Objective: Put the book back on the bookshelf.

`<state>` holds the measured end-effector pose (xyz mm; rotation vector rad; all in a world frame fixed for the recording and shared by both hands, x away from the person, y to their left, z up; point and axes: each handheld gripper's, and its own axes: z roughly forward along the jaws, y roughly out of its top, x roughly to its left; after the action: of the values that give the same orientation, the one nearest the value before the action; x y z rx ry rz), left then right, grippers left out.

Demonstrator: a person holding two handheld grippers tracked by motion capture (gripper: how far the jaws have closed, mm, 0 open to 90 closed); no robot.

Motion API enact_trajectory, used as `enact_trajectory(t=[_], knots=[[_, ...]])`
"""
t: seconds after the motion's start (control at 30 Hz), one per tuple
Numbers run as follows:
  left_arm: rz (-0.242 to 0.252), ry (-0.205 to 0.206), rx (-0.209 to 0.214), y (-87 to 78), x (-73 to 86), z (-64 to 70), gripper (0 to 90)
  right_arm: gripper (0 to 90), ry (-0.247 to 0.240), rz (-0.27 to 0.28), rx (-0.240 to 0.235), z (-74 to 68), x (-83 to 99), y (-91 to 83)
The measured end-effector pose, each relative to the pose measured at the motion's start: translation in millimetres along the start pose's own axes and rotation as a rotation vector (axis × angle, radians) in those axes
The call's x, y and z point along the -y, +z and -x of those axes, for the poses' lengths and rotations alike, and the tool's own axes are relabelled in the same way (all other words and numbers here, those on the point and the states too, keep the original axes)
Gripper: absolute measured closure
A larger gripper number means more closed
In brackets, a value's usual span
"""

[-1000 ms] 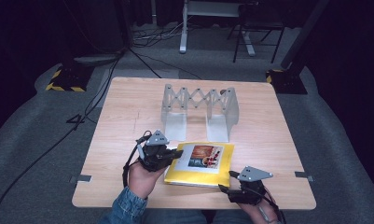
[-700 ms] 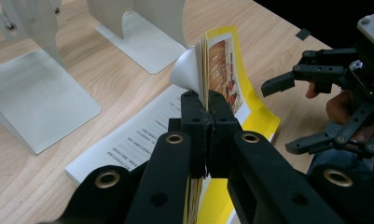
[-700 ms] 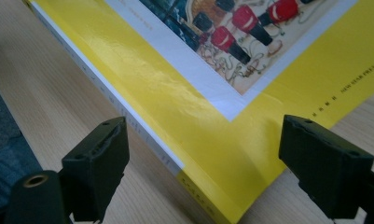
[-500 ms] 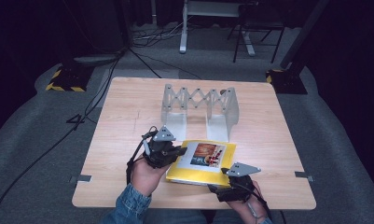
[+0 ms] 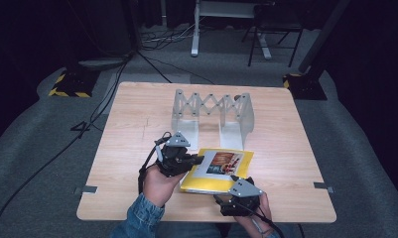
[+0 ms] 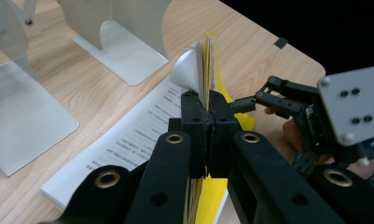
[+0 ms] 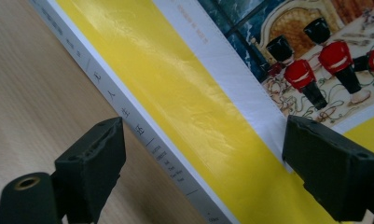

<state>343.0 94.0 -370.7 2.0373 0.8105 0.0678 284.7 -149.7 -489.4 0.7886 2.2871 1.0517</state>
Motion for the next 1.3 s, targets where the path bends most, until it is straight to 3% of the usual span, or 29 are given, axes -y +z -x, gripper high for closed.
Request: enact_trajectory(t=[0.03,0.1,0.13,0.33,0.4,0.43,0.47,0.57,0.67,0.73,0.8,0.83,0.93,0.97,1.03,1.17,1.23,1.3], knots=[[0.002,-0.006,0.011,0.4,-0.6,0.5,88.1,12.9,-0.063,-0.005,0.087,-7.1,1.1,3.0],[0.001,-0.007,0.026,1.2,-1.1,1.5,88.2,12.7,-0.08,-0.006,0.114,-9.8,1.7,4.4],[0.0,-0.005,0.035,1.9,-1.0,1.9,88.2,12.5,-0.114,-0.004,0.171,-16.4,3.1,8.2],[0.0,-0.01,0.067,3.6,0.3,3.6,88.1,15.0,-0.149,0.005,0.224,-18.6,2.4,13.0],[0.002,-0.009,0.079,4.0,1.0,5.1,88.1,18.4,-0.215,-0.002,0.294,-20.3,2.0,16.7],[0.001,-0.006,0.082,4.4,1.2,6.7,88.1,18.4,-0.215,-0.002,0.294,-20.3,2.0,16.7],[0.0,0.001,0.077,4.9,1.2,8.6,88.1,19.8,-0.25,-0.006,0.318,-22.1,2.2,18.0],[0.004,0.001,0.076,5.1,1.8,9.6,88.1,29.7,-0.332,0.0,0.365,-27.1,3.5,18.9],[0.001,-0.009,0.067,6.9,4.0,7.2,88.0,49.5,-0.442,-0.02,0.417,-35.7,6.2,20.7],[0.002,-0.011,0.054,7.5,5.6,5.5,87.9,57.6,-0.507,-0.048,0.436,-39.5,7.1,21.7],[0.004,-0.011,0.036,6.7,6.4,4.3,87.6,62.3,-0.541,-0.049,0.451,-42.6,7.9,21.2],[0.005,-0.016,0.008,6.8,7.7,2.0,86.4,66.0,-0.573,-0.049,0.457,-43.8,7.7,19.6],[0.015,-0.021,-0.021,5.9,9.9,-2.5,79.8,68.9,-0.6,-0.048,0.466,-45.9,8.1,18.8],[0.032,-0.033,-0.071,2.1,12.7,-8.2,72.2,70.5,-0.626,-0.043,0.475,-47.1,8.9,17.7],[0.043,-0.045,-0.093,-0.6,14.2,-11.2,58.5,71.0,-0.637,-0.047,0.47,-45.9,8.5,15.8],[0.124,-0.059,-0.137,-15.6,21.4,-19.5,50.3,74.0,-0.604,-0.022,0.466,-41.7,3.9,8.1],[0.157,-0.039,-0.184,-22.4,26.4,-20.9,46.4,74.8,-0.583,-0.019,0.446,-38.6,0.1,3.6],[0.16,-0.017,-0.221,-26.7,31.5,-22.6,44.8,75.9,-0.55,-0.002,0.431,-35.2,-4.9,-2.4]])
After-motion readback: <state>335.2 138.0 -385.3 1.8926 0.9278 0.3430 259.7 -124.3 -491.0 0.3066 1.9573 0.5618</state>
